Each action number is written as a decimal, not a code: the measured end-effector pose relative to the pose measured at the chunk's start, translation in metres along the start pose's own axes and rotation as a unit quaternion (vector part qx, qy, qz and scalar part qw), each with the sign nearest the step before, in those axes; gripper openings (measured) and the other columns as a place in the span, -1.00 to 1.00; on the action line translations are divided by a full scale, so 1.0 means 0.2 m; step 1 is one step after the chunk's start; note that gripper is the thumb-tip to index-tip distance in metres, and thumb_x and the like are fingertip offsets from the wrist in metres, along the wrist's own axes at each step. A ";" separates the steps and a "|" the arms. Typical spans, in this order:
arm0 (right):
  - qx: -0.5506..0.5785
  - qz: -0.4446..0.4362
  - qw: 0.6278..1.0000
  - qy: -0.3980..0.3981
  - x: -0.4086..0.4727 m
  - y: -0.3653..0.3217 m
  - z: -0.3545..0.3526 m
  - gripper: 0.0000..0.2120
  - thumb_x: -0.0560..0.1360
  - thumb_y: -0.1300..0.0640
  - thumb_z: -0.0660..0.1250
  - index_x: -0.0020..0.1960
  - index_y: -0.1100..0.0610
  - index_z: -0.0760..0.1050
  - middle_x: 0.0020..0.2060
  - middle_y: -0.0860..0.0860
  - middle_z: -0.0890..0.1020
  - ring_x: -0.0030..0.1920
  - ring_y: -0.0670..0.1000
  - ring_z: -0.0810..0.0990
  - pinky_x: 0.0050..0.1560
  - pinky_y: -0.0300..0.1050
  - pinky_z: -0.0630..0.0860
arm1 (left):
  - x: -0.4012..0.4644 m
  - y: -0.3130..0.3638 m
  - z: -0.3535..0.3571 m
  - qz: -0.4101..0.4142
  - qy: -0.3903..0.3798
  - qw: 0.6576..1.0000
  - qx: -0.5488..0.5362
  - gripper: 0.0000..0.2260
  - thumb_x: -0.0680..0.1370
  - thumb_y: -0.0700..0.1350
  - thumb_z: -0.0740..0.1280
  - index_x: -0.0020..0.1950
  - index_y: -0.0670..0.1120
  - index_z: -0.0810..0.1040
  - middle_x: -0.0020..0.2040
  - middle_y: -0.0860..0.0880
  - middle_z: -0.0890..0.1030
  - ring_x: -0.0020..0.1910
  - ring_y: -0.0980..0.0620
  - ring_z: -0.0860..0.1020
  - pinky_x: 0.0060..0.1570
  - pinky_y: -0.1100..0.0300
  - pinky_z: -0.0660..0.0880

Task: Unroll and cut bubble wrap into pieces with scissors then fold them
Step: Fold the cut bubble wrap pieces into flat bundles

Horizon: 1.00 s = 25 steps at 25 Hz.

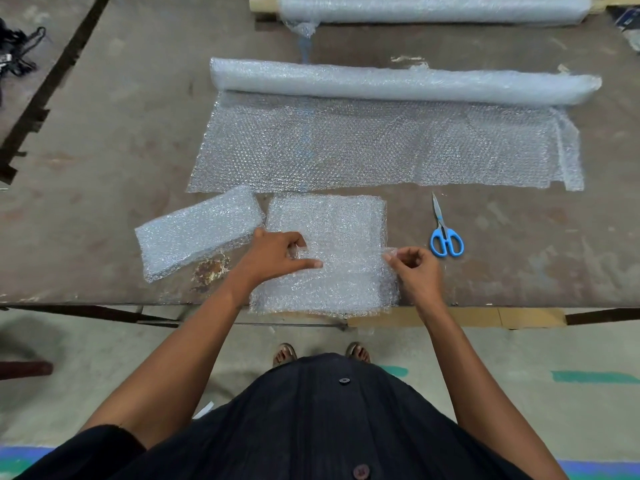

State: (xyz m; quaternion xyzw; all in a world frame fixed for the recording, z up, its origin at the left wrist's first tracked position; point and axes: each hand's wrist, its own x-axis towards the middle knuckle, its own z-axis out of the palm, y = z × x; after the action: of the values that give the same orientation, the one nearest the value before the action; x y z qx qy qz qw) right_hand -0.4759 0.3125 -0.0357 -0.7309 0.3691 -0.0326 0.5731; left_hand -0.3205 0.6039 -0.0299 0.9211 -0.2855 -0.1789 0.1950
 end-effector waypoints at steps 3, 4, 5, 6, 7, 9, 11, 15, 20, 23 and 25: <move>0.061 -0.019 0.997 -0.040 0.00 -0.07 -0.04 -0.58 0.49 0.11 0.62 0.26 0.10 0.53 -0.09 0.01 0.68 -0.08 -0.09 0.67 -0.04 -0.27 0.62 | -0.04 -0.03 -0.10 0.008 -0.075 0.992 -0.102 -0.51 0.39 0.44 0.52 -0.20 0.04 0.51 -0.34 0.16 0.46 -0.34 0.10 0.44 -0.07 0.07 0.31; 0.075 -0.022 0.995 -0.062 0.01 -0.09 -0.06 -0.60 0.52 0.14 0.59 0.29 0.08 0.56 -0.14 0.00 0.66 -0.12 -0.11 0.64 -0.06 -0.29 0.61 | -0.06 -0.06 -0.12 -0.005 -0.074 0.981 -0.179 -0.56 0.41 0.35 0.58 -0.22 0.02 0.55 -0.29 0.16 0.51 -0.30 0.11 0.50 -0.13 0.12 0.36; 0.077 -0.027 0.992 -0.091 0.02 -0.11 -0.08 -0.68 0.55 0.15 0.56 0.27 0.06 0.61 -0.18 -0.02 0.63 -0.15 -0.12 0.62 -0.08 -0.27 0.61 | -0.08 -0.08 -0.14 -0.036 -0.063 0.962 -0.263 -0.66 0.43 0.26 0.61 -0.15 0.04 0.63 -0.14 0.18 0.61 -0.16 0.16 0.61 -0.06 0.20 0.45; 0.083 -0.026 0.989 -0.121 0.03 -0.14 -0.09 -0.78 0.58 0.16 0.52 0.22 0.05 0.67 -0.20 -0.03 0.62 -0.15 -0.09 0.59 -0.09 -0.22 0.60 | -0.11 -0.09 -0.15 -0.074 -0.045 0.934 -0.348 -0.69 0.44 0.17 0.64 0.01 0.03 0.69 0.06 0.14 0.68 0.03 0.18 0.66 0.11 0.24 0.51; 0.099 -0.024 0.984 -0.147 0.03 -0.17 -0.09 -0.85 0.61 0.16 0.48 0.17 0.04 0.71 -0.19 -0.03 0.63 -0.14 -0.06 0.57 -0.09 -0.15 0.58 | -0.13 -0.11 -0.15 -0.096 -0.020 0.900 -0.424 -0.62 0.45 0.10 0.66 0.14 -0.03 0.68 0.23 0.02 0.69 0.16 0.11 0.67 0.25 0.20 0.54; 0.136 -0.012 0.976 -0.170 0.02 -0.25 -0.05 -0.85 0.65 0.11 0.44 0.20 0.03 0.71 -0.05 0.01 0.67 -0.06 0.03 0.61 -0.02 -0.01 0.59 | -0.17 -0.12 -0.12 -0.116 0.033 0.828 -0.548 -0.66 0.48 -0.09 0.61 0.19 -0.17 0.66 0.23 -0.17 0.68 0.18 -0.07 0.68 0.20 0.15 0.62; 0.117 0.001 0.974 -0.192 0.04 -0.34 0.03 -0.70 0.65 -0.05 0.42 0.35 0.01 0.60 0.14 -0.02 0.69 0.03 0.09 0.71 0.08 0.09 0.64 | -0.19 -0.11 -0.11 -0.148 0.085 0.772 -0.612 -0.75 0.54 -0.18 0.54 0.17 -0.23 0.65 0.11 -0.20 0.72 0.12 -0.19 0.68 0.07 0.05 0.68; 0.045 0.019 0.977 -0.208 0.07 -0.44 0.29 -0.47 0.63 -0.07 0.46 0.49 0.03 0.34 0.14 0.08 0.74 -0.13 0.05 0.76 -0.08 0.00 0.60 | -0.25 -0.22 -0.10 -0.233 0.206 0.759 -0.572 -0.65 0.57 0.07 0.53 0.18 -0.16 0.68 0.07 -0.10 0.76 0.05 -0.09 0.72 0.08 -0.02 0.63; -0.055 -0.117 0.971 -0.200 0.06 -0.55 0.68 -0.64 0.68 0.01 0.39 0.30 -0.10 0.23 -0.05 0.14 0.70 -0.36 0.06 0.68 -0.30 -0.06 0.52 | -0.39 -0.46 -0.18 -0.287 0.363 0.797 -0.389 -0.64 0.57 0.19 0.50 0.19 -0.02 0.58 -0.02 0.09 0.70 -0.15 0.10 0.64 -0.19 0.26 0.52; -0.117 -0.172 0.955 -0.211 0.05 -0.62 0.95 -0.79 0.71 0.07 0.31 0.19 -0.06 0.27 -0.06 0.02 0.70 -0.31 0.06 0.69 -0.33 -0.17 0.50 | -0.44 -0.64 -0.27 -0.286 0.429 0.789 -0.333 -0.62 0.61 0.13 0.48 0.29 -0.04 0.51 0.10 0.05 0.64 -0.03 0.05 0.59 -0.07 0.18 0.52; -0.138 -0.212 0.946 -0.203 0.06 -0.66 1.12 -0.89 0.71 0.16 0.28 0.16 0.00 0.38 -0.04 -0.05 0.67 -0.23 0.00 0.65 -0.30 -0.26 0.50 | -0.46 -0.78 -0.32 -0.297 0.433 0.796 -0.300 -0.59 0.62 0.10 0.47 0.35 -0.07 0.47 0.11 0.03 0.56 0.05 -0.04 0.57 0.01 0.12 0.49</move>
State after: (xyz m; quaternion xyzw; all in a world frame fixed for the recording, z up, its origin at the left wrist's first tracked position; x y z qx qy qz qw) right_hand -0.2948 0.4966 -0.0024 -0.8553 0.0824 0.0462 0.5095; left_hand -0.2928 0.7943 -0.0278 0.8371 0.1841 0.1130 0.5025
